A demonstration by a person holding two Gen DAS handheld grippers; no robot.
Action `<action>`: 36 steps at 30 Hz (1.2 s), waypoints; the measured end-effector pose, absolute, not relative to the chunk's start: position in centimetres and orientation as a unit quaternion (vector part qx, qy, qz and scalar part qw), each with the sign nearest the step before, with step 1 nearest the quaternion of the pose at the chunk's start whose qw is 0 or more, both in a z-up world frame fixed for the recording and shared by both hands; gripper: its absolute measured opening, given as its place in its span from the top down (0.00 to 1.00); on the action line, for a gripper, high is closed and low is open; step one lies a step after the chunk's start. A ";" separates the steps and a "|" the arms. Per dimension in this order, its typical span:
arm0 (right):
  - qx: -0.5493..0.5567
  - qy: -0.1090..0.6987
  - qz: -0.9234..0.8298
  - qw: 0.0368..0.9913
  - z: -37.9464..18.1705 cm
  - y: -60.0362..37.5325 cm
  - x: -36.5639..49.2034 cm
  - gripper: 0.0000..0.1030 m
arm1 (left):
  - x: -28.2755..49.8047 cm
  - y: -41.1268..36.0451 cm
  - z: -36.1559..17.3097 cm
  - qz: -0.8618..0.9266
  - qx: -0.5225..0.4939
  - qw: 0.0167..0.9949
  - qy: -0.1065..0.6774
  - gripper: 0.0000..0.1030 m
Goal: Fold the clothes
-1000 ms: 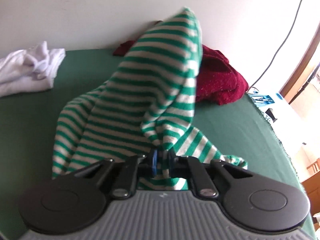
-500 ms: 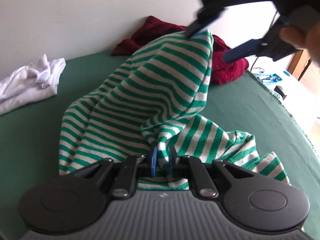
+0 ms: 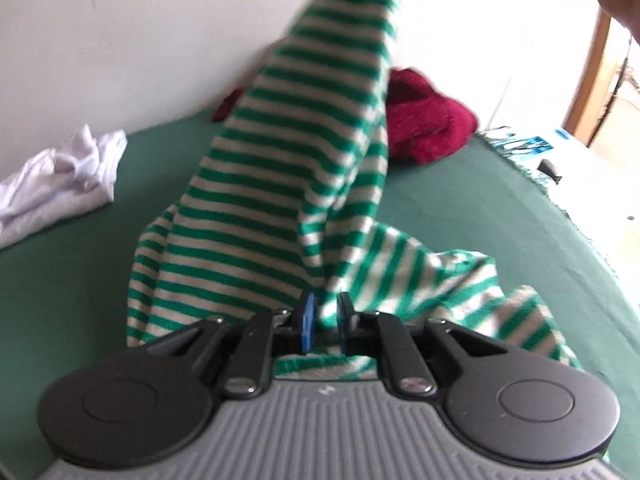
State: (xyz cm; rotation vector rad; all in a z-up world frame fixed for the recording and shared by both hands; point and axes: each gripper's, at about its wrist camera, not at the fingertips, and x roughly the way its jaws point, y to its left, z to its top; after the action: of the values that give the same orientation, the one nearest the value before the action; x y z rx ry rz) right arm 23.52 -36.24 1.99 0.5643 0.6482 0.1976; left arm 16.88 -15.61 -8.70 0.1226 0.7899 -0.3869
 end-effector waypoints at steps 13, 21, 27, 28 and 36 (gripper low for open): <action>0.214 0.213 0.127 0.945 9.3 -34.0 11.3 0.92 | 5.9 -16.5 -6.8 -0.324 0.096 0.888 0.313 0.78; 0.159 0.132 0.123 0.971 10.8 -31.4 0.0 0.98 | 1.2 -15.8 -8.0 -0.362 0.150 0.870 0.300 0.70; 0.117 0.199 0.057 0.971 5.9 -31.3 -2.4 0.76 | 0.2 -12.9 -9.3 -0.340 0.158 0.866 0.331 0.54; 0.144 0.234 0.047 0.960 4.2 -31.9 -1.9 0.74 | -0.1 -12.4 -9.4 -0.335 0.155 0.867 0.335 0.53; 0.339 0.364 0.024 0.867 -6.7 -36.5 0.7 0.55 | -0.8 -13.7 -9.0 -0.293 0.194 0.886 0.304 0.34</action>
State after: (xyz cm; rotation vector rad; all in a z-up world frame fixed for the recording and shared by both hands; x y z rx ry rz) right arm 0.73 -36.53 -6.73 0.7106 0.7616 0.0512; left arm -0.78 -13.70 -9.02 0.4033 0.6318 -0.6087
